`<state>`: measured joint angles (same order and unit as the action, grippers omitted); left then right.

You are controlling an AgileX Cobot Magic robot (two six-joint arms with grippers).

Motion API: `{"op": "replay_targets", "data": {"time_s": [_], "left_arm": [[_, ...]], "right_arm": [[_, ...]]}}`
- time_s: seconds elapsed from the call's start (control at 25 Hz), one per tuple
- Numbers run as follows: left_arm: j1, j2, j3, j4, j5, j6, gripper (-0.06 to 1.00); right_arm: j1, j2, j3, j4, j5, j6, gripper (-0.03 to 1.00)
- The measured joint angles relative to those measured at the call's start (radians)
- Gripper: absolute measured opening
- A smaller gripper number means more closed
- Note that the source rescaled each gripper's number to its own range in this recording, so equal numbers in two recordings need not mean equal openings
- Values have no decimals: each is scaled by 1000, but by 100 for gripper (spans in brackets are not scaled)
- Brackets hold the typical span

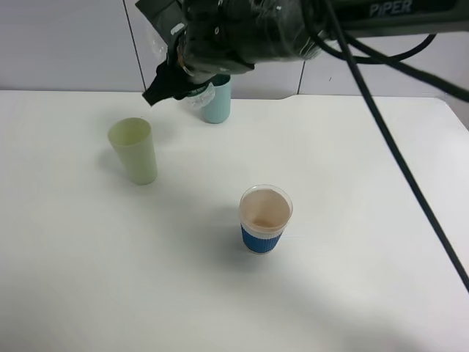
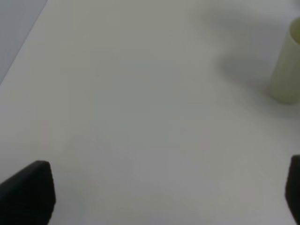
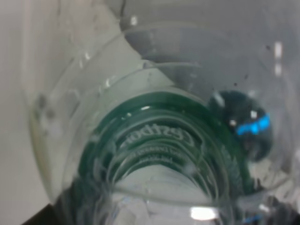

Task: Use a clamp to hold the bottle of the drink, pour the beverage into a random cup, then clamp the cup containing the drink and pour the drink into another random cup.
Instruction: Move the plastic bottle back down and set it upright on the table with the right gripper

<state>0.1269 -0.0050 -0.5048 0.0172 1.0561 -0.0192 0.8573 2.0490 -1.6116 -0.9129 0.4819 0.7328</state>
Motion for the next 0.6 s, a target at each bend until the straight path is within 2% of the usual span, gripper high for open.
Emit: {"op": "replay_targets", "data": {"time_s": [0.2,0.32,0.6], "left_arm": [[0,0,0,0,0,0,100],[0,0,0,0,0,0,100],[0,0,0,0,0,0,100]], "right_arm": [[-35,-52,0,177,7,0,0],[-52,-81,0,249,35,-16,0],[-59,-116,0,413,20,-258,0]]}}
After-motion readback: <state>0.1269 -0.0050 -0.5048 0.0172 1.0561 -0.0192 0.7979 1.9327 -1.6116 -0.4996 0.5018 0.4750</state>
